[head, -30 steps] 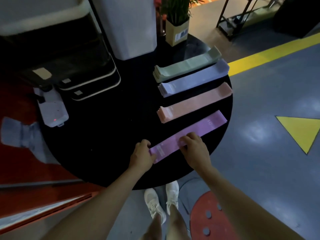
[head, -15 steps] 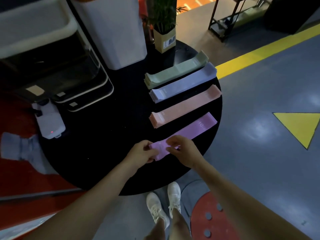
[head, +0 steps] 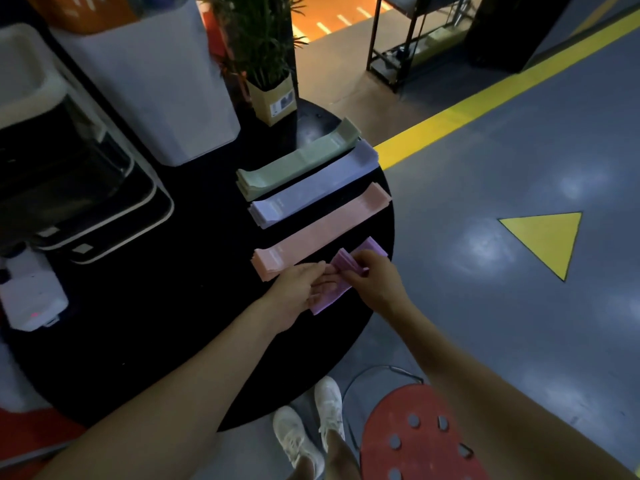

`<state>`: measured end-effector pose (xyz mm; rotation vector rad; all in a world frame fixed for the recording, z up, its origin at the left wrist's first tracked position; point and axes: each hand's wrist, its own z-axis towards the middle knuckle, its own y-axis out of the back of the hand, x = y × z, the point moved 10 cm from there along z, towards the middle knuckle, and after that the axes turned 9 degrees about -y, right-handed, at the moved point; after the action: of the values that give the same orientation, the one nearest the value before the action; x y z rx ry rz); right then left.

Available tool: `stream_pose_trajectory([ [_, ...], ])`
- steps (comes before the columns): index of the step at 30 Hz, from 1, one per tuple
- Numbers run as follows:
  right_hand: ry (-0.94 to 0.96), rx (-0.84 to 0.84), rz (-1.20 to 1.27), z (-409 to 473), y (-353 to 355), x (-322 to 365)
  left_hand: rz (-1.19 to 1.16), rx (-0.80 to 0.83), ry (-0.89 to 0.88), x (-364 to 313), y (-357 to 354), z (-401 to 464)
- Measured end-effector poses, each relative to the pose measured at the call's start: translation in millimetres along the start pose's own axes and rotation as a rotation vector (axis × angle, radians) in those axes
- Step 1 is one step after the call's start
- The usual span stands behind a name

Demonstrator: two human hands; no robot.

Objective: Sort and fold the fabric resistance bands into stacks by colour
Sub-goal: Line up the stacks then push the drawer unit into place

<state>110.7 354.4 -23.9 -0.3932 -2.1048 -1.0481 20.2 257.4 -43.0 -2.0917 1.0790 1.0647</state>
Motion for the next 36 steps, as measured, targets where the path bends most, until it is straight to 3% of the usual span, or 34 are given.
stream_pose_trajectory([
  [4,-0.034,-0.088,-0.065,22.5,15.5,-15.4,0.325,-0.138,-0.126,2.6,19.4,14.9],
  [8,-0.081,-0.122,-0.142,44.9,17.1,-37.6,0.588,-0.323,-0.064,29.8,55.3,17.0],
  [13,-0.181,-0.212,-0.188,59.3,23.2,-60.0,0.563,-0.318,-0.004,45.5,48.2,25.1],
  [23,-0.225,-0.012,-0.295,81.2,11.6,-65.5,0.522,-0.29,0.102,49.5,32.4,35.0],
  [36,-0.131,0.057,-0.132,54.4,9.2,-38.9,0.482,-0.248,-0.01,24.9,52.3,17.4],
])
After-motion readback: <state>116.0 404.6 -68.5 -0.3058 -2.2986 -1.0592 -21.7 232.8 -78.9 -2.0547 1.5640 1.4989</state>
